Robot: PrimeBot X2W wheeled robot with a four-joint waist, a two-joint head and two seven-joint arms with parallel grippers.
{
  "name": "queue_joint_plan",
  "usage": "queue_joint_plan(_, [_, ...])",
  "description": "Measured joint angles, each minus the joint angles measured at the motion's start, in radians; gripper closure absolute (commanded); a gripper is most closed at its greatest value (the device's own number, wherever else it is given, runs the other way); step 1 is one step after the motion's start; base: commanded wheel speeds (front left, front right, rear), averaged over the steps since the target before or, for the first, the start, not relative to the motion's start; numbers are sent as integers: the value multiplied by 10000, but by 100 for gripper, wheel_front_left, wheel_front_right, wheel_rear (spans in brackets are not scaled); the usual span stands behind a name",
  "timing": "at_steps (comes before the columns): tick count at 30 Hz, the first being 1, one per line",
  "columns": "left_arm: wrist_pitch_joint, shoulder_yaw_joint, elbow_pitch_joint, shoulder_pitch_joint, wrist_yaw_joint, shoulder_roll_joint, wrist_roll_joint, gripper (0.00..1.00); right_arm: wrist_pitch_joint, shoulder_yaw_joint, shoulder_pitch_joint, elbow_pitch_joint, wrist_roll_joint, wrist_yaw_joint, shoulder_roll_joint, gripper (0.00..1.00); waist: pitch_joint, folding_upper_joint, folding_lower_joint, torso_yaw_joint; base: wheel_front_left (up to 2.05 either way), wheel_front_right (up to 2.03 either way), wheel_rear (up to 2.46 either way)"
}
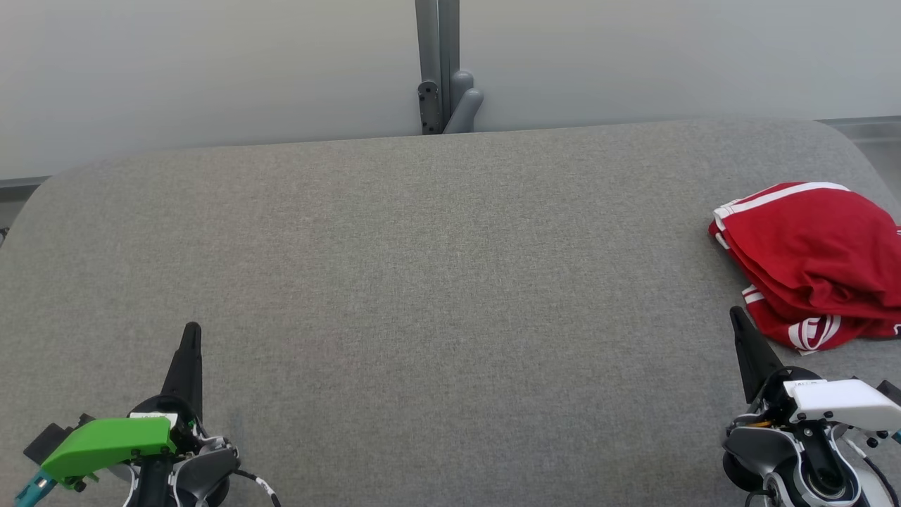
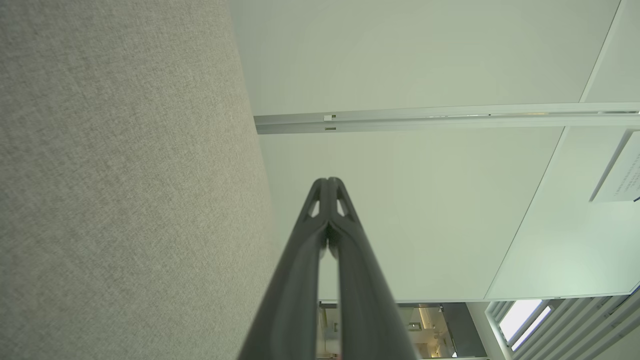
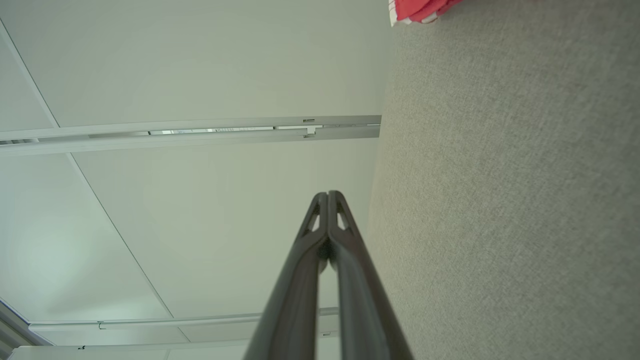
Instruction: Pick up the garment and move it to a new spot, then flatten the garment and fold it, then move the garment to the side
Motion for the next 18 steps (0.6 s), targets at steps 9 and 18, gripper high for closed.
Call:
queue_joint_plan(9, [0, 0, 0, 0, 0, 0, 0, 100, 0, 2, 0, 0, 0, 0, 0, 100, 0, 0, 0, 0, 0, 0, 0])
queue_joint_plan(18, [0, 0, 0, 0, 0, 0, 0, 100, 0, 2, 0, 0, 0, 0, 0, 100, 0, 0, 0, 0, 0, 0, 0])
